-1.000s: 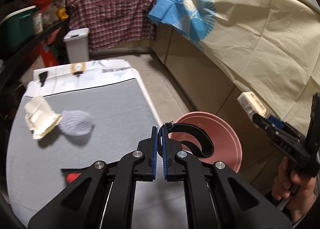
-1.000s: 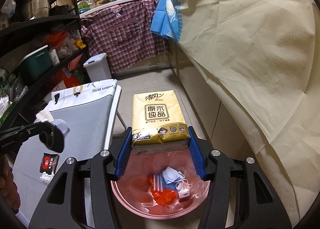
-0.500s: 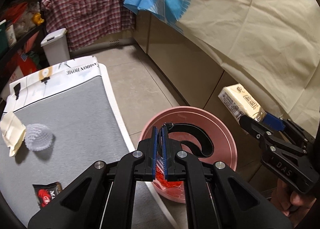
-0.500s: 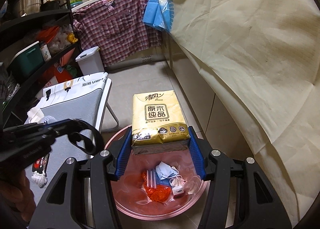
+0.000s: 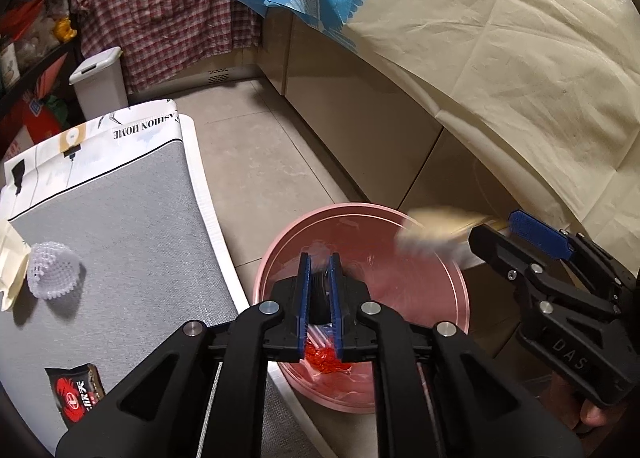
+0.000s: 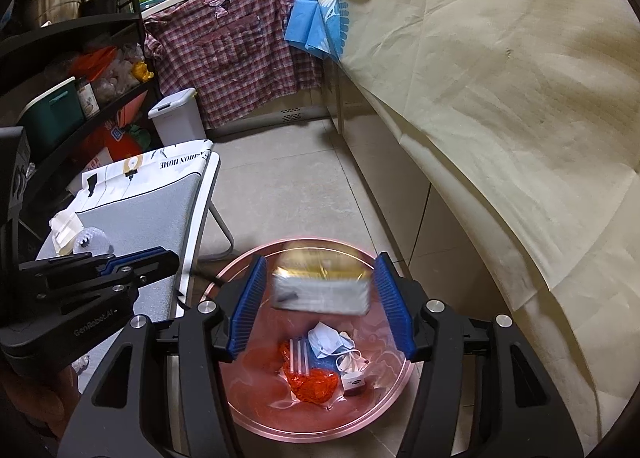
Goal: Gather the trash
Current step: 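Carry both items over the pink bin and open both tools to drop them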
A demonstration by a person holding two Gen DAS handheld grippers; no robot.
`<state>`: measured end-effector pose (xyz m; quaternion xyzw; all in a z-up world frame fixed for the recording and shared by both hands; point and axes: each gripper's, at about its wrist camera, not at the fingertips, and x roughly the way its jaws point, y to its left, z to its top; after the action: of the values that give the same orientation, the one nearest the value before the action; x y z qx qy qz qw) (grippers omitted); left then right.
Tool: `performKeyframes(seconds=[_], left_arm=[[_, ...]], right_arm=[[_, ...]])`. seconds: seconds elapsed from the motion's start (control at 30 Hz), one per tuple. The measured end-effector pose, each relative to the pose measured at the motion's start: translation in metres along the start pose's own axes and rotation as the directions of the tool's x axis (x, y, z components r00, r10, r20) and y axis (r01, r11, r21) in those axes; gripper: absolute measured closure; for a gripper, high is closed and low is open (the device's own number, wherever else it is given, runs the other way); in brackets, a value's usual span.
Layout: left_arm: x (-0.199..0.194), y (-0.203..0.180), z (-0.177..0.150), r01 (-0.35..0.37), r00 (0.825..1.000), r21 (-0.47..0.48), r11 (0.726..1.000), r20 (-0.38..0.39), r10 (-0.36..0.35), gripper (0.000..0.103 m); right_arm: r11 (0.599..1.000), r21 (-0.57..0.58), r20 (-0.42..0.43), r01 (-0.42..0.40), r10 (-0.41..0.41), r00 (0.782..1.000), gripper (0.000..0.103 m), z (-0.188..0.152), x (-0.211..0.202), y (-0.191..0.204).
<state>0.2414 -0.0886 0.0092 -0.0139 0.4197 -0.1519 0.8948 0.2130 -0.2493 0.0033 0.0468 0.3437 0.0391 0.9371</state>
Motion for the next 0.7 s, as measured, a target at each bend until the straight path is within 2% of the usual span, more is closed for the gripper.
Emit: performKeyframes(seconds=[0.07,0.4,0.7], left_arm=[[-0.001,0.001,0.001,0.005,1.0,-0.001,1.0,0.003,-0.005,0.094],[-0.02,0.007,-0.003,0.005,1.0,0.006,1.0,0.023,-0.005,0.094],[-0.083,0.049,-0.017,-0.043,0.996,0.0,0.999,0.079,0.043,0.094]], right_arm=[[1.0,0.001,-0.005,-0.001,0.001,1.0,0.039,0.0,0.001,0.0],[1.0,-0.006,0.003,-0.013,0.013,1.0,0.039,-0.002,-0.001,0.005],[0.997,-0.045,0.049,-0.063,0.065,0.997,0.041,-0.002,-0.017,0.025]])
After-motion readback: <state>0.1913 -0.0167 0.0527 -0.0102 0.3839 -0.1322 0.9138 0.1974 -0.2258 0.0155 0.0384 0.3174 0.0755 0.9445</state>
